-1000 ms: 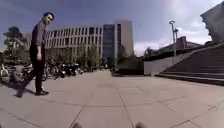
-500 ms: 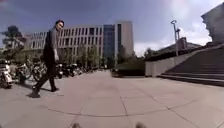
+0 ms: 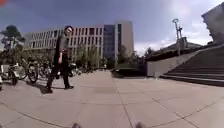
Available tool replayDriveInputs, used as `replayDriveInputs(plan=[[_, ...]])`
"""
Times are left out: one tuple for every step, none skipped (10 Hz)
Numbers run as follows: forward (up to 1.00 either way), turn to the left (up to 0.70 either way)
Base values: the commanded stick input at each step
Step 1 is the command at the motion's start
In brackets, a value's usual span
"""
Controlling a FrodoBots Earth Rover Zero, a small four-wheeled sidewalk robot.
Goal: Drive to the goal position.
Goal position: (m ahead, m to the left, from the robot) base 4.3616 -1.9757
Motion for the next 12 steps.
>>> replayDriveInputs(plan=[[0.7, 0.0], [0.7, 0.0], [0.7, 0.0], [0.7, 0.0], [0.7, 0.0], [0.7, 0.0], [0.7, 0.0], [0.7, 0.0], [0.7, 0.0], [0.7, 0.0], [0.7, 0.0], [0.7, 0.0]])
